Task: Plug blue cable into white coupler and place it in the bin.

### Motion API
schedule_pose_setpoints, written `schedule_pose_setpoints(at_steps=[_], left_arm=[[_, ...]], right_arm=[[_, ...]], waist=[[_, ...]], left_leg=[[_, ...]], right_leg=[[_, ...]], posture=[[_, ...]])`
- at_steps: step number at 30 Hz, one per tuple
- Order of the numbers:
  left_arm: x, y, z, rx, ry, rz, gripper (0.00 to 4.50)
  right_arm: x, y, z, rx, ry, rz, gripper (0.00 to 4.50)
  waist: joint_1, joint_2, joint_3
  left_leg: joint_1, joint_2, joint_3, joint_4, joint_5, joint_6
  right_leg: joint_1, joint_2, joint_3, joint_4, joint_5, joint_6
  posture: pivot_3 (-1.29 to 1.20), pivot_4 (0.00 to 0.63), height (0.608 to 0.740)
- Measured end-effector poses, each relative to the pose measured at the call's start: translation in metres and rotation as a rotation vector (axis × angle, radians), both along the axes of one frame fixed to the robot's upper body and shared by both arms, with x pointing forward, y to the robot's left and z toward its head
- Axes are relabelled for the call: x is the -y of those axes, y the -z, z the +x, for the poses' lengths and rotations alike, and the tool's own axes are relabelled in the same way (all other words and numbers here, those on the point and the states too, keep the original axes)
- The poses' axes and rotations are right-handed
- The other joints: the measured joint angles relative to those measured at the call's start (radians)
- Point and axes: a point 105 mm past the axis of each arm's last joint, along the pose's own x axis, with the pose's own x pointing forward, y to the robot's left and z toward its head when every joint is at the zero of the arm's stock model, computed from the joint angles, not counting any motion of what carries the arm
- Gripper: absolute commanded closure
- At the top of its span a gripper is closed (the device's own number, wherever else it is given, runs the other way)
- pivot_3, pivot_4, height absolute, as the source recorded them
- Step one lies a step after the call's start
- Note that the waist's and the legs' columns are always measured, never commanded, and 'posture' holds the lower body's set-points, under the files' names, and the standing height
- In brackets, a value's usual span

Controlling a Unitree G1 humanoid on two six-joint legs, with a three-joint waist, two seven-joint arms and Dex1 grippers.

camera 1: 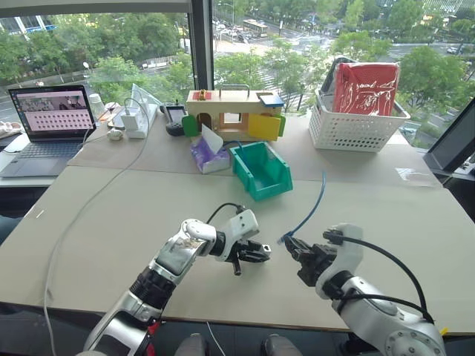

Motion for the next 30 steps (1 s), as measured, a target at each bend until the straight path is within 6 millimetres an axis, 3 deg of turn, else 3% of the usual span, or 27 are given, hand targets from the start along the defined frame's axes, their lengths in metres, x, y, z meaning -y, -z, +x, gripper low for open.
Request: schedule_pose_setpoints(at_steps=[12,30], left_arm=[[0.002,0.0,-0.001,-0.032,-0.055,-0.017,3.88],[0.003,-0.001,-0.003,-0.055,-0.106,-0.022,3.88]], right_arm=[[-0.016,0.01,0.008,-0.021,-0.093,0.016,4.5],[-0.014,0.013,0.011,-0.024,-0.078,-0.036,4.5]], waist=[[0.003,0.0,-0.001],[0.002,0.0,-0.003]], left_leg=[[0.0,0.0,0.0,0.0,0.0,0.0],[0.0,0.0,0.0,0.0,0.0,0.0]], right_leg=[[0.0,0.0,0.0,0.0,0.0,0.0],[0.0,0.0,0.0,0.0,0.0,0.0]], posture=[[0.0,0.15,0.719],[0.0,0.15,0.719]])
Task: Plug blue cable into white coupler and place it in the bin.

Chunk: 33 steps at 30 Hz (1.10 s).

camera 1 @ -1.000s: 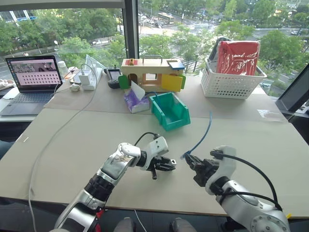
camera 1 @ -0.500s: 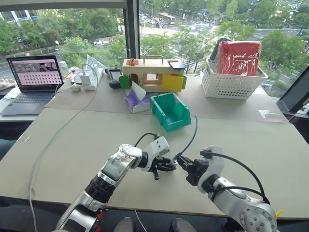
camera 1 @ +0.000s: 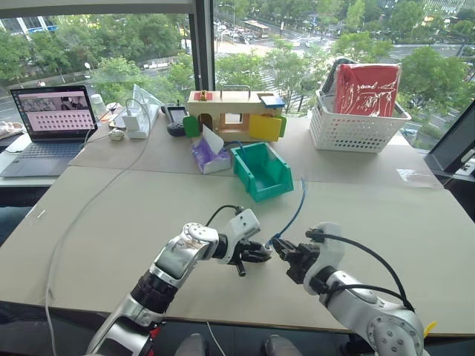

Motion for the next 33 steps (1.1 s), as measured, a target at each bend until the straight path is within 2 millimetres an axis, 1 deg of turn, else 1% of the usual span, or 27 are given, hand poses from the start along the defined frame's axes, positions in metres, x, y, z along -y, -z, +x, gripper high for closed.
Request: schedule_pose_setpoints(at_steps=[13,19,33], left_arm=[[0.0011,0.0011,-0.0022,-0.016,-0.032,-0.015,3.88],[0.0024,0.0023,-0.0028,-0.029,-0.076,-0.019,3.88],[0.0038,0.0017,-0.005,-0.069,-0.136,-0.024,3.88]], right_arm=[[-0.0016,0.0003,-0.003,-0.009,-0.024,-0.027,4.5],[-0.0025,-0.0001,0.0002,0.008,-0.063,-0.118,4.5],[-0.0057,0.0006,0.0023,0.011,-0.122,-0.214,4.5]], waist=[[0.0,0.0,-0.002],[0.002,0.0,-0.007],[-0.003,-0.002,-0.012]], left_leg=[[0.0,0.0,0.0,0.0,0.0,0.0],[0.0,-0.001,0.0,0.0,0.0,0.0],[0.001,0.0,-0.001,0.0,0.0,0.0]], right_leg=[[0.0,0.0,0.0,0.0,0.0,0.0],[0.001,0.0,0.0,-0.001,-0.001,0.0],[0.001,0.0,0.0,-0.001,-0.001,-0.001]], posture=[[0.0,0.15,0.719],[0.0,0.15,0.719],[0.0,0.15,0.719]])
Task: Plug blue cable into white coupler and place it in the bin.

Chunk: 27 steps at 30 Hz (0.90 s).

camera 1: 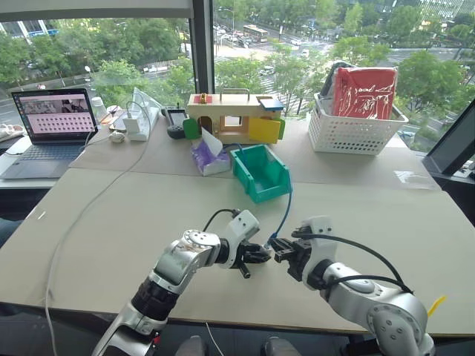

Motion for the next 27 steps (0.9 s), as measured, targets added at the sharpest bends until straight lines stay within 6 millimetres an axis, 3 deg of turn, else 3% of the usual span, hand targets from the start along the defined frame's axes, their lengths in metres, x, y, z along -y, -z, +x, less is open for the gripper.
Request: schedule_pose_setpoints(at_steps=[27], left_arm=[[0.004,0.004,-0.011,0.059,-0.073,0.025,3.88]], right_arm=[[0.003,0.006,-0.003,-0.081,-0.081,-0.024,4.5]], waist=[[0.002,-0.006,-0.007]], left_leg=[[0.006,0.0,-0.001,-0.004,-0.001,-0.001]], right_leg=[[0.005,-0.001,-0.001,-0.002,-0.004,-0.001]], posture=[[0.0,0.15,0.719]])
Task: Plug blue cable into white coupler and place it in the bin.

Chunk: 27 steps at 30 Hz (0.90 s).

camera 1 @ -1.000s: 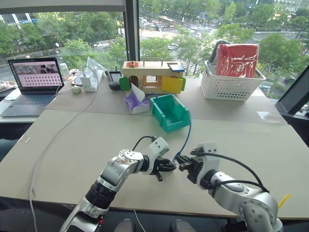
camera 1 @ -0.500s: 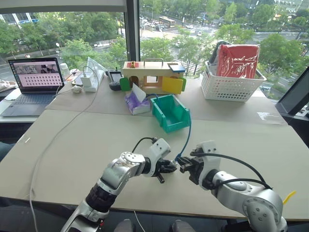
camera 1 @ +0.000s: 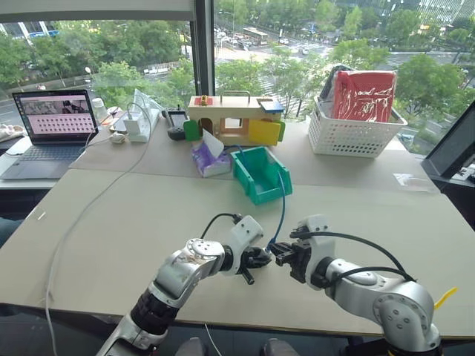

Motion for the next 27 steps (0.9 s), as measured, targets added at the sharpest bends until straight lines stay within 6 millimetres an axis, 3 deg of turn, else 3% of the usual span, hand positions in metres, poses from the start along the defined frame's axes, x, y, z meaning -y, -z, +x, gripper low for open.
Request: schedule_pose_setpoints(at_steps=[27], left_arm=[[-0.0008,0.0036,-0.0071,-0.064,-0.027,0.004,3.88]], right_arm=[[0.0095,0.0097,-0.0031,-0.041,-0.155,-0.009,4.5]], waist=[[0.002,-0.004,-0.011]], left_leg=[[0.02,-0.006,-0.005,-0.015,-0.009,-0.004]], right_leg=[[0.019,-0.009,-0.006,-0.004,-0.019,-0.001]], posture=[[0.0,0.15,0.719]])
